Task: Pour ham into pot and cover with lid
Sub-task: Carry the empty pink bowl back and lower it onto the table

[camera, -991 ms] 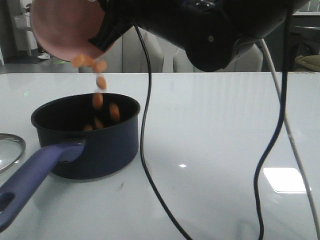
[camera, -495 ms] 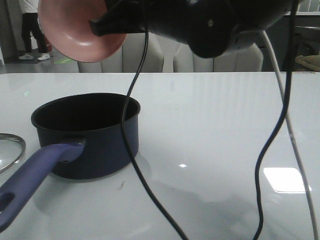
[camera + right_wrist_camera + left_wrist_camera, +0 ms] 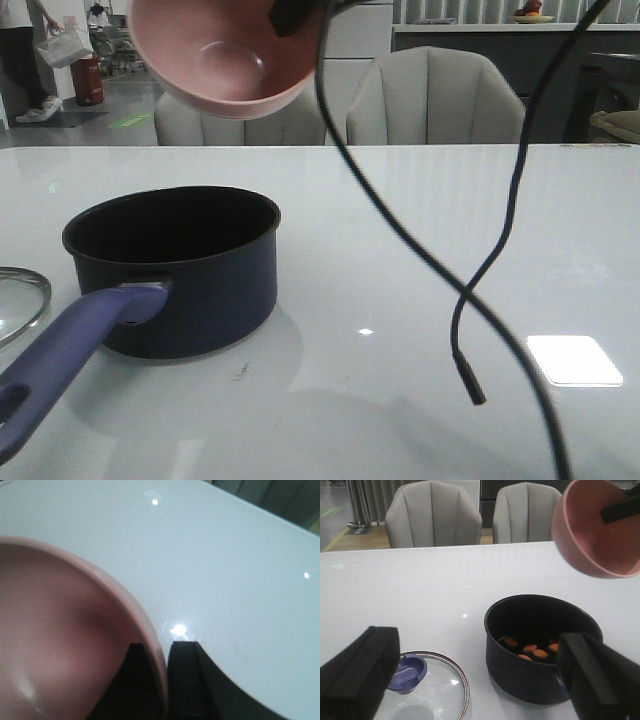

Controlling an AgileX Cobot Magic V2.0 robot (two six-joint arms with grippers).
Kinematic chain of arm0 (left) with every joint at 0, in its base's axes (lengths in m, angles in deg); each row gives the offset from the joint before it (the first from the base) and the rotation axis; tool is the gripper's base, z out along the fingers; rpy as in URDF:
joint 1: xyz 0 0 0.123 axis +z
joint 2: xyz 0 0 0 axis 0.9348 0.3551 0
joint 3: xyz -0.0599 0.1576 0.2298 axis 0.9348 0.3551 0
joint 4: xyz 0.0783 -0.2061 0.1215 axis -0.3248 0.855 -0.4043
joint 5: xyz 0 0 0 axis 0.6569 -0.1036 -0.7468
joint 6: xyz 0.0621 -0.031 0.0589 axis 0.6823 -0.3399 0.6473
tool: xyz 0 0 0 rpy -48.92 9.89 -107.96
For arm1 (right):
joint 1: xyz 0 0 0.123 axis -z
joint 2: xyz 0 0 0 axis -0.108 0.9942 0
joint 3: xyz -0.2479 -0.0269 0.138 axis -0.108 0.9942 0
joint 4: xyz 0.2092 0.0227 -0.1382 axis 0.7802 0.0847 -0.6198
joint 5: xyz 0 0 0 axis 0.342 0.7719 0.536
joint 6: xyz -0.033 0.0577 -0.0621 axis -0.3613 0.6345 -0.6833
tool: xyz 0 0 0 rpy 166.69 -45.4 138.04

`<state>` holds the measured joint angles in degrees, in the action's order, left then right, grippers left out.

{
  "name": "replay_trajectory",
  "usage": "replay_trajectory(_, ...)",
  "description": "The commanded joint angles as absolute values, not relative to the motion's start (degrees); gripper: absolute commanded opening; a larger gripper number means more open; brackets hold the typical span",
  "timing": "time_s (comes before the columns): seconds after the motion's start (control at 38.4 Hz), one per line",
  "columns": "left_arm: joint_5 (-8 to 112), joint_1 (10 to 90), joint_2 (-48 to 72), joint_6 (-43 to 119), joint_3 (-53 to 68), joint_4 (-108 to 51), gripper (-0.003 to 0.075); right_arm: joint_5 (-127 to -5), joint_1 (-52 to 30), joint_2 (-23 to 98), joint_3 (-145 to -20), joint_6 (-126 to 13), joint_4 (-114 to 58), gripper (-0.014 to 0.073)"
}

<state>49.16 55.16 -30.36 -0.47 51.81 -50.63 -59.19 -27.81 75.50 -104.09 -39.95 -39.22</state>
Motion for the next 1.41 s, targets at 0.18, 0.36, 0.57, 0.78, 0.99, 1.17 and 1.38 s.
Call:
replay_trajectory(0.18,44.6,54.7,-29.9,-0.3,49.8,-50.5,0.0669,-42.4,-14.3,70.1,-106.4,-37.5,-32.3,0.0139)
replay_trajectory(0.36,44.6,54.7,-29.9,-0.3,49.8,-50.5,0.0669,-33.7,-5.6,70.6,-106.4,-37.5,-30.4,0.0139)
replay_trajectory(0.57,44.6,54.7,-29.9,-0.3,49.8,-50.5,0.0669,-26.6,0.3,74.5,-106.0,-38.2,-30.5,0.0139)
replay_trajectory(0.78,44.6,54.7,-29.9,-0.3,49.8,-50.5,0.0669,-25.3,1.3,79.2,-105.2,-39.2,-30.4,0.0139)
replay_trajectory(0.99,44.5,54.7,-29.9,-0.3,49.8,-50.5,0.0669,-24.6,1.3,84.2,-105.2,-39.3,-30.4,0.0139)
replay_trajectory(1.17,44.4,54.7,-29.9,-0.3,49.8,-50.5,0.0669,-24.6,1.3,87.1,-105.2,-39.3,-30.4,0.014)
replay_trajectory(1.38,44.4,54.7,-29.9,-0.3,49.8,-50.5,0.0669,-24.8,1.3,88.5,-105.2,-39.3,-30.6,0.0248)
